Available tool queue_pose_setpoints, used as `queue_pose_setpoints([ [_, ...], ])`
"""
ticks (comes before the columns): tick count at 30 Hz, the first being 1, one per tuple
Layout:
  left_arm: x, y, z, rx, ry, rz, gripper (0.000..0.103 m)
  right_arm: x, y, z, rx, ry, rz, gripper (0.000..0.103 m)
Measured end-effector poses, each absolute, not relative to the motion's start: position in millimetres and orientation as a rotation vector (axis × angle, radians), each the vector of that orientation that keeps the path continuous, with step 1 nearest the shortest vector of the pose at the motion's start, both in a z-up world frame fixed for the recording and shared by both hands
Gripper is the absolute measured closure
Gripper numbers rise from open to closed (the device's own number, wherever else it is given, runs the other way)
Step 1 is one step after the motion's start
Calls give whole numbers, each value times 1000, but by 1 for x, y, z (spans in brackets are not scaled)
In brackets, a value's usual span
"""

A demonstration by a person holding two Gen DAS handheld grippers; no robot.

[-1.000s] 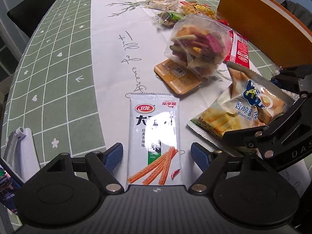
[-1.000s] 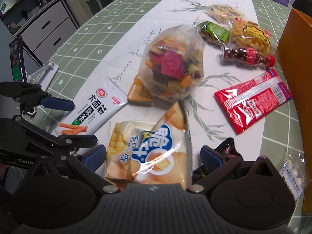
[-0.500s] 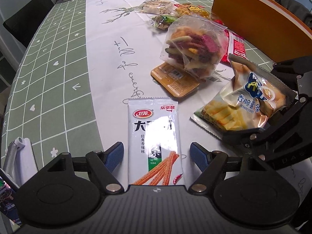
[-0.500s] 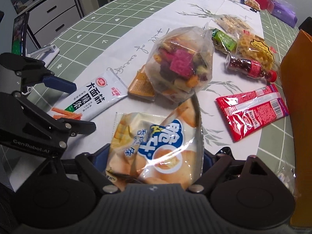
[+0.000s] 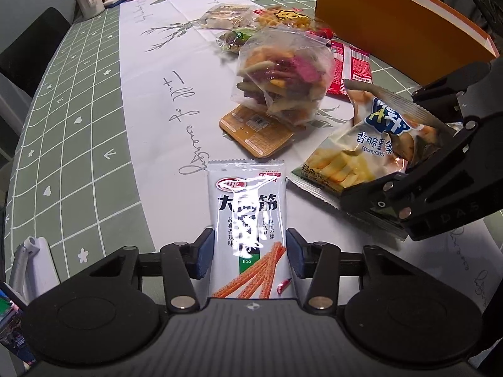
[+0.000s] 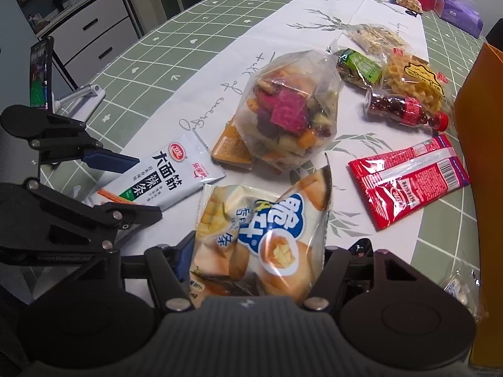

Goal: Organize snacks
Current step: 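Carry both held snack packets up and over into the orange box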

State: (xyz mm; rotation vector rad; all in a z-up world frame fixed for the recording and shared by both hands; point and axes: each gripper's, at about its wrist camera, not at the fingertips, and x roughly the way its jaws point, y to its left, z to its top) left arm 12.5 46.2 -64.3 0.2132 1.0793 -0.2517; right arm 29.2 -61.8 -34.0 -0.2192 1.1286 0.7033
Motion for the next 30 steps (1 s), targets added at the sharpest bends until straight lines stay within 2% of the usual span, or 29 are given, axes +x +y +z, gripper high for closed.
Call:
queue_pose_setpoints([
  [19,5,49,-23,166,989,-254,49,30,-81,7,-111,1057,731,48],
  [30,13,27,14,157,918,-264,49,41,-114,55,-11,965,714,48],
])
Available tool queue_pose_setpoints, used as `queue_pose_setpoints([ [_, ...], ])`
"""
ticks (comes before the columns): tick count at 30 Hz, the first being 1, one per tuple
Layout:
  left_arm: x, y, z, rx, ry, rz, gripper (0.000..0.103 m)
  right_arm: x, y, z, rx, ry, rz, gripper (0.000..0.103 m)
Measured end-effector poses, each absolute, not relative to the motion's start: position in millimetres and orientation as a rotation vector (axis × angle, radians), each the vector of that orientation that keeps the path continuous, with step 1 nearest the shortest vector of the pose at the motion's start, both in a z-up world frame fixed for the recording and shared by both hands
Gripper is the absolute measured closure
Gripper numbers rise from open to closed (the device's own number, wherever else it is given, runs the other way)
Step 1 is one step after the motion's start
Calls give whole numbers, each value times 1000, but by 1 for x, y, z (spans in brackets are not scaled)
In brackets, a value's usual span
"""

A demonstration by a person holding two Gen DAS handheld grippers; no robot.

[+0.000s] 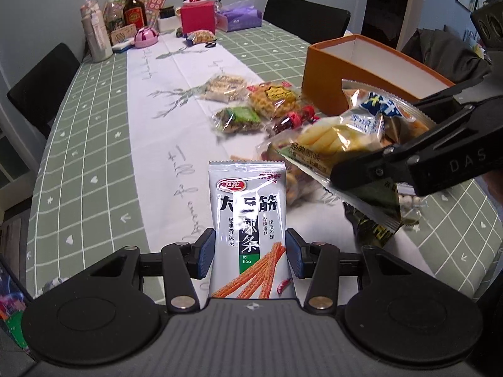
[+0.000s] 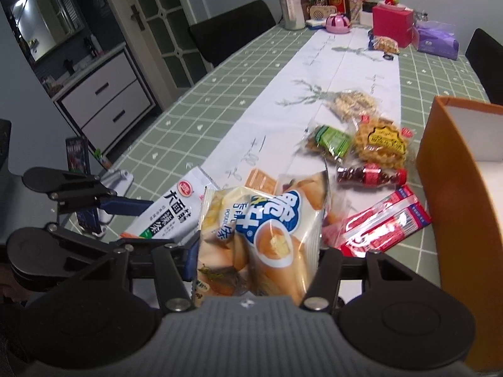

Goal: Organize snacks
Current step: 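Carry both held snack packets up and over into the orange box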

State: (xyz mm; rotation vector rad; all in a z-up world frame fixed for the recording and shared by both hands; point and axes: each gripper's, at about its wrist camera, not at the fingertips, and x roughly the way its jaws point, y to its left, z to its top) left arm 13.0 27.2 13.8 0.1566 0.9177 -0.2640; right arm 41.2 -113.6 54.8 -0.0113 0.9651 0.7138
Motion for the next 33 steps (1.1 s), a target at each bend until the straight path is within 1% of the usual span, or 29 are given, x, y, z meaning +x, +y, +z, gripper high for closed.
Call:
queue_pose_setpoints([
  [8,23,-12,41,183,866,-304,49,48,-155,88,40,899,686,49],
  [17,44,-71,59,200,833,-375,49,61,-223,110,126,839,611,48],
  [23,65,-116,67,194,799,-437,49,73,-277,116,184,798,511,48],
  [33,100,-181,72,162,773,-501,49,95,-351,112,284,781,360,48],
])
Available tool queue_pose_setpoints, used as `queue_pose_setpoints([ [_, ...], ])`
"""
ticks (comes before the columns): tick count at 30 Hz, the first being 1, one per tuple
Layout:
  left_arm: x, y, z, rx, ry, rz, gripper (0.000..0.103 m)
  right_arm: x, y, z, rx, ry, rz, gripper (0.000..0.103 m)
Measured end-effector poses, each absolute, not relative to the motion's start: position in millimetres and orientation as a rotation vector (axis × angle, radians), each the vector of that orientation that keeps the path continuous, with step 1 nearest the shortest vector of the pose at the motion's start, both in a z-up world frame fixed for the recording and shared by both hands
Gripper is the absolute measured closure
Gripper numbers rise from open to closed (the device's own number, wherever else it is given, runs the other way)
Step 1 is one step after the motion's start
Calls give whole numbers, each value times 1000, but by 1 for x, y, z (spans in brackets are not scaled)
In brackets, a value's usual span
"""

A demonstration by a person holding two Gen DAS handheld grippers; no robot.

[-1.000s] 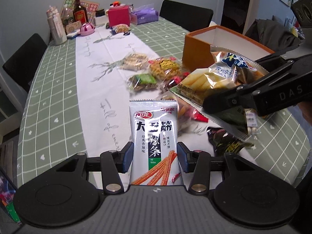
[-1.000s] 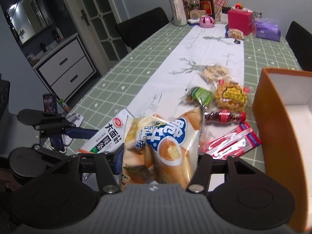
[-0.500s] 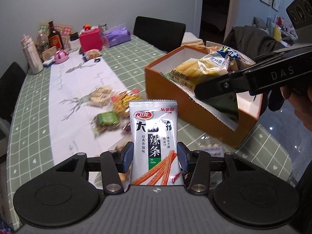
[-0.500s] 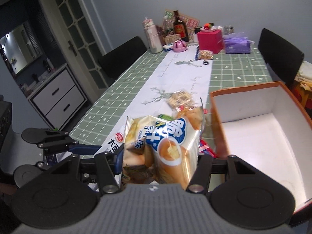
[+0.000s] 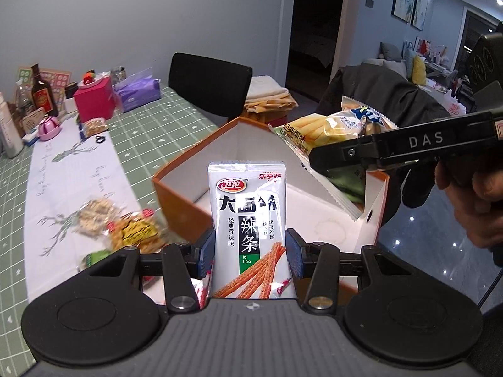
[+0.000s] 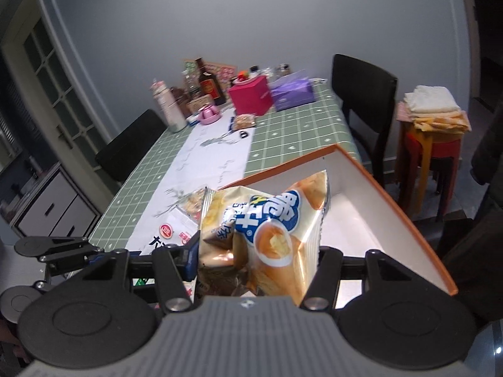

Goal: Organize snacks
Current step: 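Carry both held snack packets up and over into the orange box, then open the right gripper to drop the chip bag while the left gripper releases the spicy-strip packet into the box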

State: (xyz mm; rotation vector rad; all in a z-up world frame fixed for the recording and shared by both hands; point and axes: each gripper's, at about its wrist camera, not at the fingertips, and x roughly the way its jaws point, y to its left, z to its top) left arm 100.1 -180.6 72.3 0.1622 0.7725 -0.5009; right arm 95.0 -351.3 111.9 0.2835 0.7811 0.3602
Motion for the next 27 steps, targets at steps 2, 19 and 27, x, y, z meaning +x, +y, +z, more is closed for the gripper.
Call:
queue_pose_setpoints([
  [2,108,-191,71,153,771,-506,49,99,-363,108,306,788,329,48],
  [19,166,-226,31,-175,921,-448,49,124,-405,67,461,902,223,48],
  [27,167,-244,12,-156,942,-426,49,136,-401,47,404,970,216,49],
])
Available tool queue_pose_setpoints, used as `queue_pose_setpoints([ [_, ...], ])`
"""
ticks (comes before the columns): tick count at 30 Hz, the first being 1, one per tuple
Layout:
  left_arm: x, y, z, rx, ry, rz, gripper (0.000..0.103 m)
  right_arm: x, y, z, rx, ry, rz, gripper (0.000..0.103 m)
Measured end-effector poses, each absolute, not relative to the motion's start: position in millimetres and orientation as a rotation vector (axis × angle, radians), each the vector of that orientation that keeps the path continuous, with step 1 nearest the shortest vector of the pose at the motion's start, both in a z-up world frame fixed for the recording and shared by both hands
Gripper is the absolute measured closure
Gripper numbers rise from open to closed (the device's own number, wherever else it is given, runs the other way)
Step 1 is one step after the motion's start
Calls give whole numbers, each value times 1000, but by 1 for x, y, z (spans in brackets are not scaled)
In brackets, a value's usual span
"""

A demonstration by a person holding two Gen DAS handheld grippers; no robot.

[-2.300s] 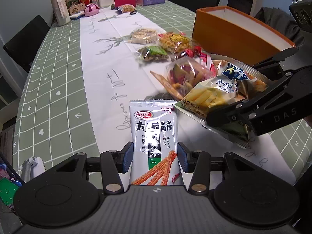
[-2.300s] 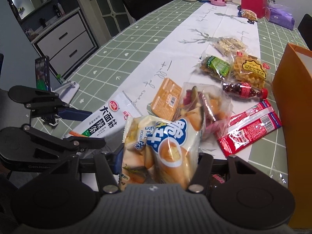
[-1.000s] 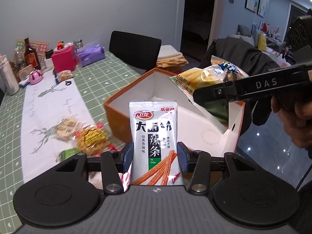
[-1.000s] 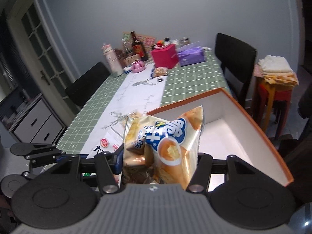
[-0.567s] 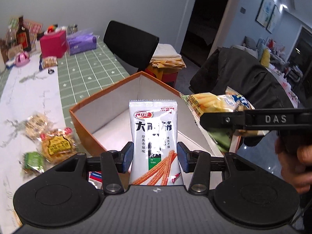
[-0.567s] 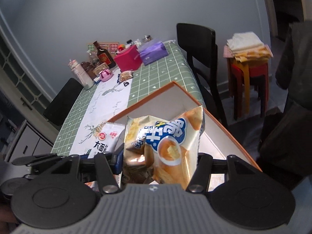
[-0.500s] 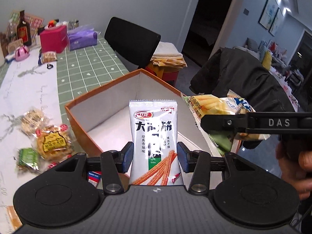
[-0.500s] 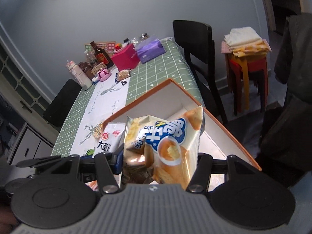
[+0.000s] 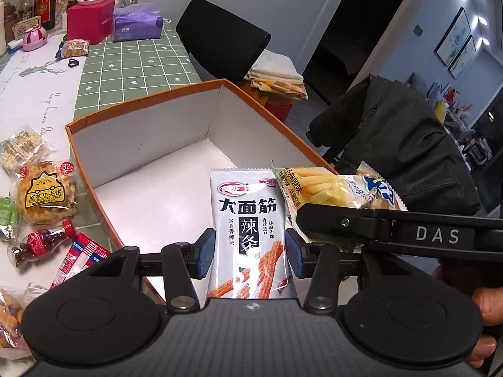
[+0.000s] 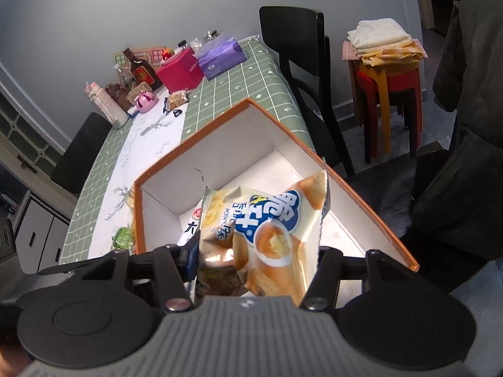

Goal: Organize snacks
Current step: 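Open the right gripper to drop the chip bag while the left gripper releases the spicy-strip packet into the box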

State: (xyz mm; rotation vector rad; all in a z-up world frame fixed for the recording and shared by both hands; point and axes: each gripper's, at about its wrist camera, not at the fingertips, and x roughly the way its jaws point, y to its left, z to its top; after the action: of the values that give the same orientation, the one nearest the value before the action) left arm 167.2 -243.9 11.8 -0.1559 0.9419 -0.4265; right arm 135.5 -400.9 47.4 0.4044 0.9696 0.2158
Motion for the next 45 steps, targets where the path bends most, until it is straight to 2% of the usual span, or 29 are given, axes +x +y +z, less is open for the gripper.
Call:
queue_pose_setpoints([
  [5,165,-250,-2,-135,967,-420,49,138,-400,38,339,1009,229,49],
  [16,151,-283,-13,191,976,-400,47,141,-381,21,113,1096,238,48],
  [20,152,-285,-15,213,998,-399,43,140,-383,19,91,1118,226,48],
  [26,153,-283,-13,194,1000,-400,43,139,-384,22,88,1112,215,47],
  [30,153,-280,-11,180,991,-396,41,136,-383,28,94,1087,199,29],
  [31,152,-278,-8,179,979,-393,41,135,-383,30,94,1076,199,28],
  [34,151,-275,-1,182,957,-388,36,133,-381,36,106,1051,202,28],
  [45,141,-236,35,142,876,-387,35,123,-370,60,120,961,200,28],
])
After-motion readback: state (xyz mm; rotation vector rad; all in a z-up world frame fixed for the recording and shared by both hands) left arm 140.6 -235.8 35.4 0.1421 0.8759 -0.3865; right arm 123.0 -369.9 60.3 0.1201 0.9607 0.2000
